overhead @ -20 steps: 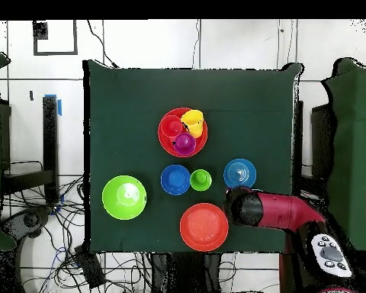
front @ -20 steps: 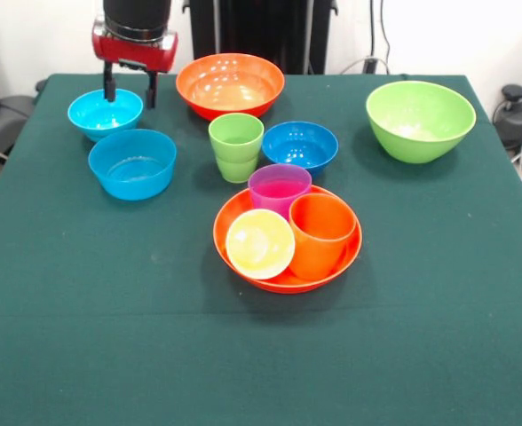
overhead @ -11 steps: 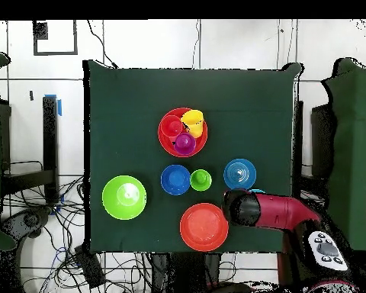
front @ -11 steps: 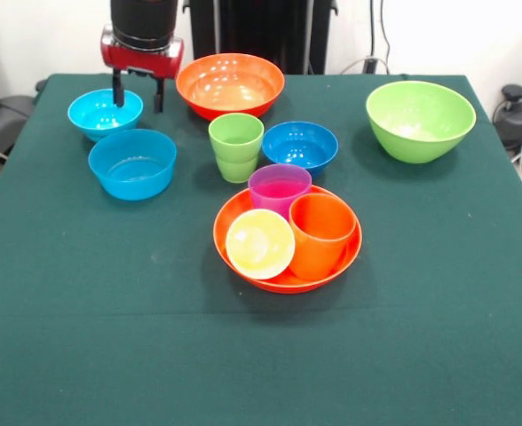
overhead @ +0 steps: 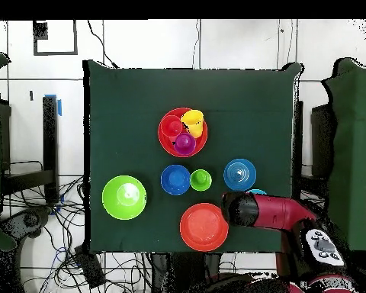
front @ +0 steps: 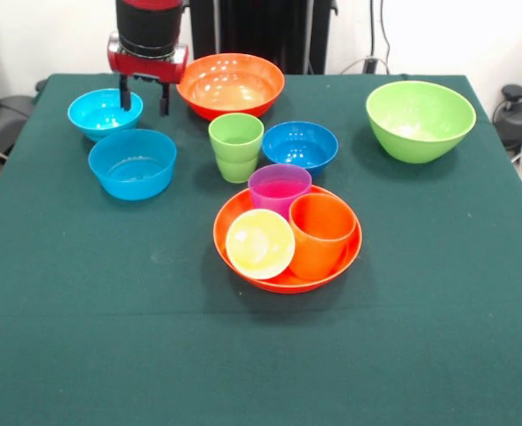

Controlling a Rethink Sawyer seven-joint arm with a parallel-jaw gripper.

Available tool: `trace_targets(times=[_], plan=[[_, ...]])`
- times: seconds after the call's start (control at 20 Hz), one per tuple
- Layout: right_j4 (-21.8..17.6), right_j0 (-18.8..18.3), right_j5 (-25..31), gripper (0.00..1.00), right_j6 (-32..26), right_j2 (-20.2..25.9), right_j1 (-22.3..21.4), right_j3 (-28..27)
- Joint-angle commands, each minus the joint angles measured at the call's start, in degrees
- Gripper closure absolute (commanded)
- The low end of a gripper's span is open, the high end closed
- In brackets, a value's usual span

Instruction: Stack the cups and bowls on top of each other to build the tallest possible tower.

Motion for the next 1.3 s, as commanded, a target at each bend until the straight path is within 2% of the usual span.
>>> trace_targets(times=[0.05, 0.55, 0.8, 1.3], plan=[[1.1, 1.1, -0.9, 0.0, 5.8, 2.1, 0.9, -5.4], [1.0, 4.1, 0.4, 0.0, 7.0, -1.9, 2.1, -9.0], [1.4, 2.7, -0.4, 0.0, 5.6, -0.2, 2.7, -8.7], [3.2, -0.6, -0.9, 0.0, 4.6, 3.9, 1.7, -4.6]])
